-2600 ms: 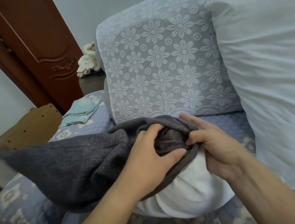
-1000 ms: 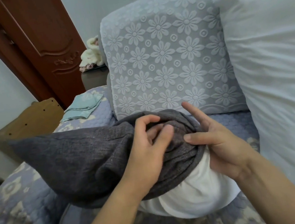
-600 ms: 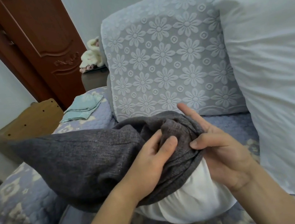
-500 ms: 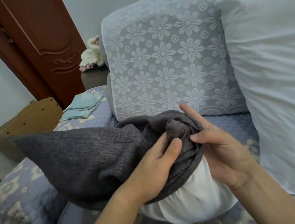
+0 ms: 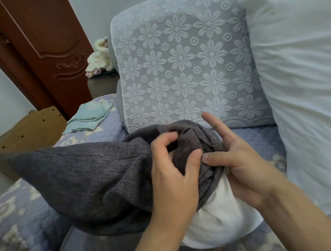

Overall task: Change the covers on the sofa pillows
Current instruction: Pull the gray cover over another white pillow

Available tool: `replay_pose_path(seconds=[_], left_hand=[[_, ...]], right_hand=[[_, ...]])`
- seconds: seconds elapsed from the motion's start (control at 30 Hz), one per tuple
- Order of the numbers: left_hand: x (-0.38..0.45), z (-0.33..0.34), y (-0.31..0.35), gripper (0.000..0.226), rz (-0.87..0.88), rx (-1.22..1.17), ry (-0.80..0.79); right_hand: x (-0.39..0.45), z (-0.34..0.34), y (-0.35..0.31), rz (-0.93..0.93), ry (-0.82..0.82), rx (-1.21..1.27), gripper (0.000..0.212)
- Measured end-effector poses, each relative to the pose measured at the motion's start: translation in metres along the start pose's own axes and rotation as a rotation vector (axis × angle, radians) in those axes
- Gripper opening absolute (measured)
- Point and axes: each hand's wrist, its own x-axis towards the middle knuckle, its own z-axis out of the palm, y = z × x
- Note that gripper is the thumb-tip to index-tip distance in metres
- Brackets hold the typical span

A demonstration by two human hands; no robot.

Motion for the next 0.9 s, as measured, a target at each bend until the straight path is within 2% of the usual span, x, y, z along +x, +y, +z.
replay_pose_path(seconds=[0.1,0.2,0.3,0.43,0.6,0.8,0.9], left_hand=[[-0.005,0.0,-0.003,0.019,0.095,0.18,-0.044],[-0.003,-0.001,-0.003,0.013,0.1,0.196,-0.067],[-0.004,-0.002,-0.001,0.015,0.071,0.226,-0.025],[-0.002,-0.004,0.005,0.027,-0.12,0.254,-0.101],[-0.006,-0.007,0.005,0.032,-0.141,0.154,-0.146],[-0.004,-0.013,-0.004,0.031,-0.053,0.102,-0.152],[-0.009,-0.006,-0.003,0.017,-0.041,0.176,-0.008]], right_hand=[[0.003,-0.004,-0.002,0.057,0.008,0.031,0.083],[0.005,-0.006,-0.006,0.12,-0.013,0.049,0.077],[0.005,-0.007,-0.008,0.114,-0.01,0.046,0.071],[0.005,-0.007,-0.008,0.097,0.038,0.076,0.06],[0.012,-0.002,-0.004,0.094,0.216,0.035,0.036],[0.008,0.002,-0.004,0.059,0.25,0.078,0.035],[0.005,0.004,-0.004,0.036,0.211,0.082,0.04]])
